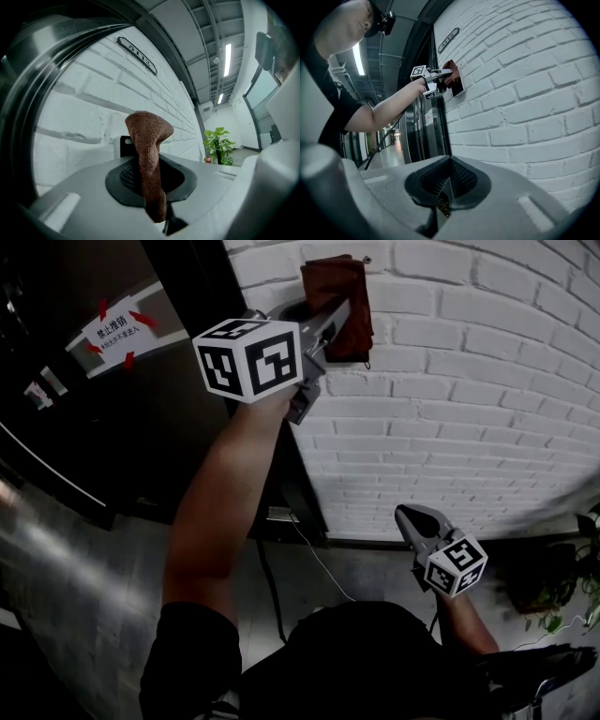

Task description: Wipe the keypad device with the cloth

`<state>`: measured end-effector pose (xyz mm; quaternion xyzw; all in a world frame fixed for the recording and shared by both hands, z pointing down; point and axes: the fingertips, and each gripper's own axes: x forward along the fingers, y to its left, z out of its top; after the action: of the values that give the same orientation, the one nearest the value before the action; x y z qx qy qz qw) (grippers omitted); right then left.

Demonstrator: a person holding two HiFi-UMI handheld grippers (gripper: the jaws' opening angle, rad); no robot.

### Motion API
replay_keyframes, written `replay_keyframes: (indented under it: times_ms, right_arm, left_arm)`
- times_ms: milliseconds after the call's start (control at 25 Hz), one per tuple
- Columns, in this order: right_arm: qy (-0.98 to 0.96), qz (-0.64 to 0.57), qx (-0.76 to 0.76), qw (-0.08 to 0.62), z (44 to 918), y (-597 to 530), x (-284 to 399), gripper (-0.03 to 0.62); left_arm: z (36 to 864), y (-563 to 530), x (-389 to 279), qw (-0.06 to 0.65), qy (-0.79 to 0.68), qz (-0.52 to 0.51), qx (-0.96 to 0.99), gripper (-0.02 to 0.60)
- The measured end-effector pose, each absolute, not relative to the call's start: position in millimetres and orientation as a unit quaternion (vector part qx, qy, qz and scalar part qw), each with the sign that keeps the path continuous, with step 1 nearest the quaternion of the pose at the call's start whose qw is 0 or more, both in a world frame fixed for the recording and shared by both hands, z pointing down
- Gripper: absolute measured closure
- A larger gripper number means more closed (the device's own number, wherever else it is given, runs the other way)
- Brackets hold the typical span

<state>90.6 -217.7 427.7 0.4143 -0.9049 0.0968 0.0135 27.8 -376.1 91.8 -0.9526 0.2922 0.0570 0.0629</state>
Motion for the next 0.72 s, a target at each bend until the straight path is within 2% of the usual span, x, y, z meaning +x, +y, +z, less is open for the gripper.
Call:
replay_keyframes:
  times_ms: [720]
  right_arm:
    - [-0.906, 0.107, 0.408, 0.022, 440, -216, 88, 0.603]
  left_arm:
    - [165, -377, 25, -0.008, 0.292, 0.027, -0.956, 0.519]
